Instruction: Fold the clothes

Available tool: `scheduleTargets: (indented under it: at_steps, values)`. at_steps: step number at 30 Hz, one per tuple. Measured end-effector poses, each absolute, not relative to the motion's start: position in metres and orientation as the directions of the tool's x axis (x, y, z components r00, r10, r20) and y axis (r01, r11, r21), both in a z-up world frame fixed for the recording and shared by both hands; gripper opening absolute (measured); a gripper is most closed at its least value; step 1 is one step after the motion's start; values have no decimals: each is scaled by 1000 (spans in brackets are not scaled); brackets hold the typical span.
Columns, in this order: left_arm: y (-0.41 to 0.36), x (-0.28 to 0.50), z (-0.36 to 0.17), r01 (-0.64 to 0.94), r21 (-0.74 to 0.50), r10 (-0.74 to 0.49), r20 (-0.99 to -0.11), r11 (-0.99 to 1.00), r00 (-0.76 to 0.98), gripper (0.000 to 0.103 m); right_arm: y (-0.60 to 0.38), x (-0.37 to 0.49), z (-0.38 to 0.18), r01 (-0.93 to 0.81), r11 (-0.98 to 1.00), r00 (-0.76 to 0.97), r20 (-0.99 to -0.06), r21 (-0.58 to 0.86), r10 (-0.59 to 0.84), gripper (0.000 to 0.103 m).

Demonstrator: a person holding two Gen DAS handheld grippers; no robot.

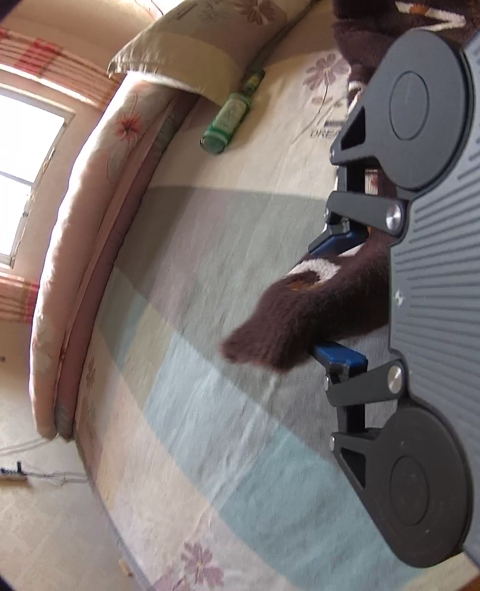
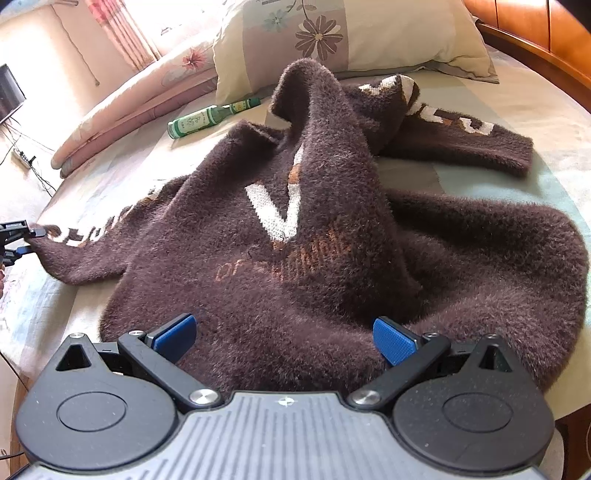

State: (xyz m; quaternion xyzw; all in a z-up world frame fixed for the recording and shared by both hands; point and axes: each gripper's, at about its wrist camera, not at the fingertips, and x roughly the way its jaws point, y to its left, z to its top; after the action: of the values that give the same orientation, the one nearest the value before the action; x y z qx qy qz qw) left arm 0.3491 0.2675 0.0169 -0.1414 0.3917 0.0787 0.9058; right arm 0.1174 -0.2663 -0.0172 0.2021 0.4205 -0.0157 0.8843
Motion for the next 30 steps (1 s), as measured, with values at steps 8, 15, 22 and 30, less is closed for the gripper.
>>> scheduleTargets:
  at_steps: [8,15,22,30]
  values:
    - [244,309,32,-169,-270,-86,-728,948,681,67,-270,98,-12,190,912,663,-732,363,153,103]
    - [146,278,-3,88,-432,-413,-756,898,508,70,-273,82,-17,195,909,655,-739,367,158,103]
    - [70,286,-40,149,-551,-562,-733,821,384,73,-281,66,-18,215,905,656,-741,367,144,103]
    - [44,309,-80,94,-682,-667,-662,725,343,71,-303,57,-25,275,886,649,-752,373,115,103]
